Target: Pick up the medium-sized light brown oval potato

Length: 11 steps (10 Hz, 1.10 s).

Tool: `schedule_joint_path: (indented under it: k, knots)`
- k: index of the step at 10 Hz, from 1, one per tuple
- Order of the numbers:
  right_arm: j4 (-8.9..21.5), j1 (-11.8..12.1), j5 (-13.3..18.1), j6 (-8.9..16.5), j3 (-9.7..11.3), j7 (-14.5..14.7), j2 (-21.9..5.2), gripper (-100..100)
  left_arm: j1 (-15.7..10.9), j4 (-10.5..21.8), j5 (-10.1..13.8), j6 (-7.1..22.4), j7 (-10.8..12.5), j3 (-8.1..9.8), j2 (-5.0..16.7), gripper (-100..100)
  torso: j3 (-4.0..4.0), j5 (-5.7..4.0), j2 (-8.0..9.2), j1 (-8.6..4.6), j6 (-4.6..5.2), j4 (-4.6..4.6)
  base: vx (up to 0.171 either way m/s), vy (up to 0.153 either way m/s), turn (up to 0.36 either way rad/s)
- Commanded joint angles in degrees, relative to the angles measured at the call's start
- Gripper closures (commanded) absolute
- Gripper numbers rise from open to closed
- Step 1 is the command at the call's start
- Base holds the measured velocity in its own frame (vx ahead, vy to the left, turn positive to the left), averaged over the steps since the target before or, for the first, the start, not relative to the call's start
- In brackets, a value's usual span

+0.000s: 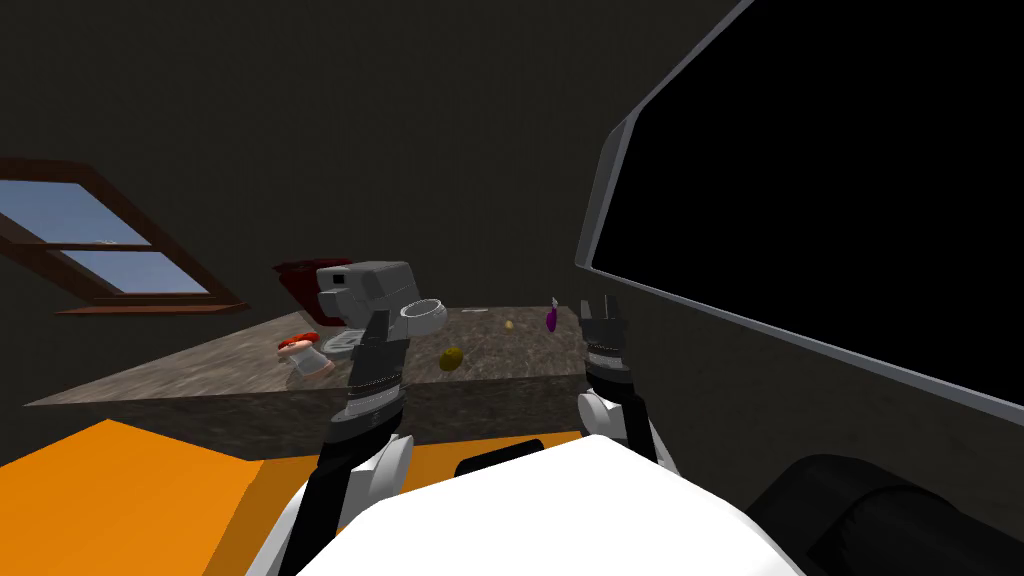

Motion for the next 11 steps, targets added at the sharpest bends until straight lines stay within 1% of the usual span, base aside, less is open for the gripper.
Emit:
schedule_joint_path:
  k: [1, 3, 6, 7, 8, 9, 10, 11]
  knots:
    - [0.91, 0.12, -0.33, 0.96, -1.21, -1.99, -2.20, -100, 0.00, 0.00, 0.00, 0.00, 0.00, 0.00, 0.00, 0, 0.00, 0.00, 0.00, 0.00, 0.00, 0.00, -0.039, 0.025, 0.054]
    - [2.27, 0.24, -0.92, 2.42, -2.90, -4.82, -4.47, -100, -0.01, 0.00, 0.00, 0.00, 0.00, -0.01, 0.00, 0, 0.11, 0.03, 0.20, 0.14, 0.00, 0.04, -0.061, 0.048, 0.064]
    - [5.20, 0.22, -2.53, 5.78, -6.46, -10.07, -8.10, -100, -0.01, 0.00, 0.00, 0.00, 0.00, -0.01, -0.01, 0, 0.16, 0.03, 0.29, 0.15, -0.01, 0.06, -0.074, 0.049, 0.095]
    - [5.20, 0.22, -2.53, 5.78, -6.46, -10.82, -8.10, -100, -0.01, 0.00, 0.00, 0.00, 0.00, -0.01, -0.01, 0, 0.18, 0.04, 0.31, 0.18, -0.01, 0.07, -0.049, 0.041, 0.030]
    - [6.38, 0.13, -3.29, 7.19, -7.85, -12.91, -9.33, -100, 0.00, 0.00, 0.00, 0.00, 0.00, 0.00, 0.00, 0, 0.14, 0.04, 0.23, 0.15, 0.01, 0.06, -0.031, 0.043, 0.084]
    - [6.38, 0.13, -3.29, 7.19, -7.85, -13.18, -9.33, -100, -0.01, 0.00, 0.00, 0.00, 0.00, 0.00, 0.00, 0, 0.10, 0.03, 0.16, 0.14, -0.01, 0.04, -0.022, 0.028, 0.044]
    - [7.63, -0.01, -4.17, 8.74, -9.31, -15.47, -10.59, -100, 0.00, 0.00, 0.00, 0.00, 0.00, 0.00, 0.00, 0, 0.07, 0.03, 0.11, 0.09, 0.00, 0.03, -0.027, 0.029, 0.093]
    - [7.63, -0.01, -4.17, 8.74, -9.31, -15.70, -10.59, -100, 0.00, 0.00, 0.00, 0.00, 0.00, 0.00, 0.00, 0, 0.06, 0.02, 0.11, 0.08, -0.01, 0.03, -0.028, 0.024, 0.050]
